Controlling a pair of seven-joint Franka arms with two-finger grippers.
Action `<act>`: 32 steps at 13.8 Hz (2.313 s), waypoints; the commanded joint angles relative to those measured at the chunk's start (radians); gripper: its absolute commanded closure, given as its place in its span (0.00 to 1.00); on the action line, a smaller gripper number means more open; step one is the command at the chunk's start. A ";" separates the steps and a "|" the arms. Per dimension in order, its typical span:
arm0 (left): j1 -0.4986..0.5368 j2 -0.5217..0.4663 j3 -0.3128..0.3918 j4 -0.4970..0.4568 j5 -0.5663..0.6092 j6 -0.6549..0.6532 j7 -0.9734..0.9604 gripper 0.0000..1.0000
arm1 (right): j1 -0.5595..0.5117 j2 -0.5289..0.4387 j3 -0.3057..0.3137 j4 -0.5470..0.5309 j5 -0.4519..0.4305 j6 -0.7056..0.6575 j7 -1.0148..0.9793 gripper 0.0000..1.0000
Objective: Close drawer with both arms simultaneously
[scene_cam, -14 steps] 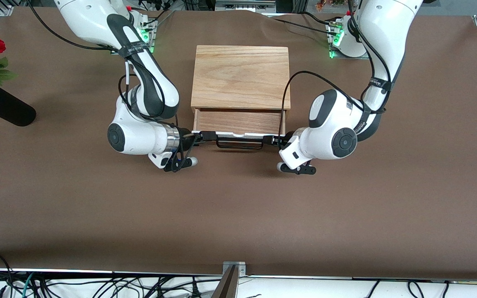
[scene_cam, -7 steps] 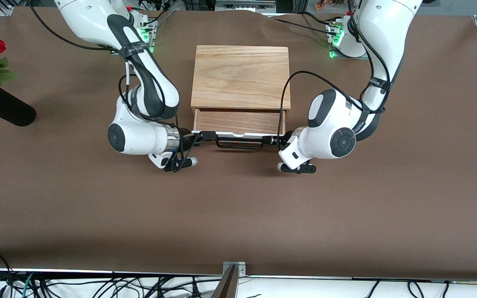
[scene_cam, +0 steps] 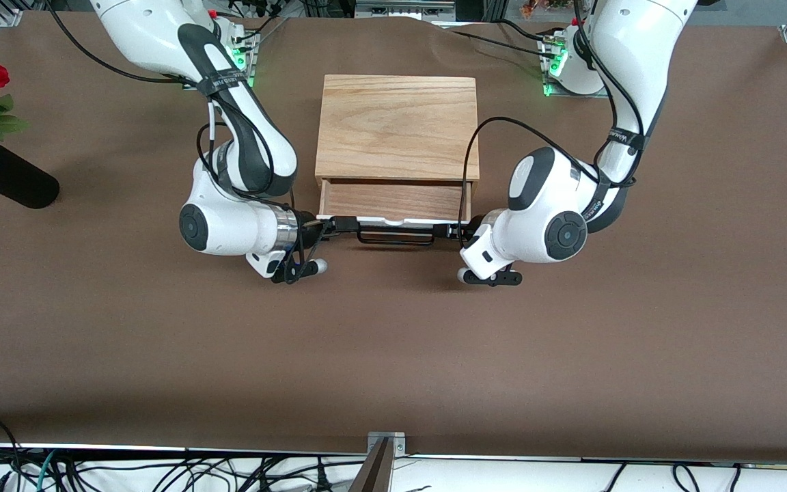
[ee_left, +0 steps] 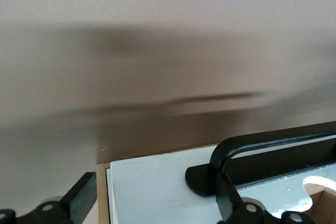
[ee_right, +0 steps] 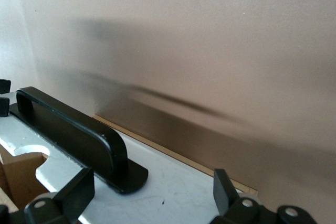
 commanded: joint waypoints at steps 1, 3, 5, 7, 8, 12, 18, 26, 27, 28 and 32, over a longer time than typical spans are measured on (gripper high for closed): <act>-0.001 -0.028 -0.004 -0.033 -0.029 -0.032 -0.002 0.00 | 0.010 0.006 0.004 -0.012 0.012 -0.009 -0.003 0.00; -0.001 -0.031 -0.006 -0.038 -0.029 -0.053 -0.002 0.00 | 0.011 0.005 0.006 -0.024 0.014 -0.017 -0.002 0.00; -0.001 -0.034 -0.007 -0.039 -0.029 -0.082 -0.002 0.00 | 0.011 -0.003 0.030 -0.044 0.014 -0.038 0.030 0.00; -0.001 -0.045 -0.007 -0.039 -0.029 -0.108 -0.002 0.00 | 0.013 -0.014 0.056 -0.046 0.012 -0.075 0.110 0.00; -0.001 -0.049 -0.007 -0.039 -0.029 -0.122 0.000 0.00 | 0.013 -0.024 0.058 -0.046 0.012 -0.095 0.128 0.00; 0.012 -0.059 -0.045 -0.064 -0.029 -0.135 -0.002 0.00 | 0.013 -0.041 0.057 -0.047 0.012 -0.244 0.133 0.00; 0.010 -0.082 -0.050 -0.128 -0.049 -0.133 -0.002 0.00 | 0.011 -0.037 0.053 -0.038 -0.002 -0.315 0.159 0.00; 0.013 -0.086 -0.056 -0.130 -0.051 -0.138 0.000 0.00 | -0.001 -0.029 0.050 0.016 -0.003 -0.275 0.149 0.00; 0.021 -0.092 -0.056 -0.119 -0.051 -0.139 0.002 0.00 | -0.003 -0.029 0.047 0.017 -0.005 -0.266 0.146 0.00; 0.036 -0.103 -0.053 -0.108 -0.043 -0.139 0.011 0.00 | -0.006 -0.029 0.044 0.025 -0.008 -0.266 0.144 0.00; 0.110 -0.115 -0.046 -0.035 -0.014 -0.151 0.012 0.00 | -0.010 -0.025 0.014 0.066 -0.022 -0.258 0.142 0.00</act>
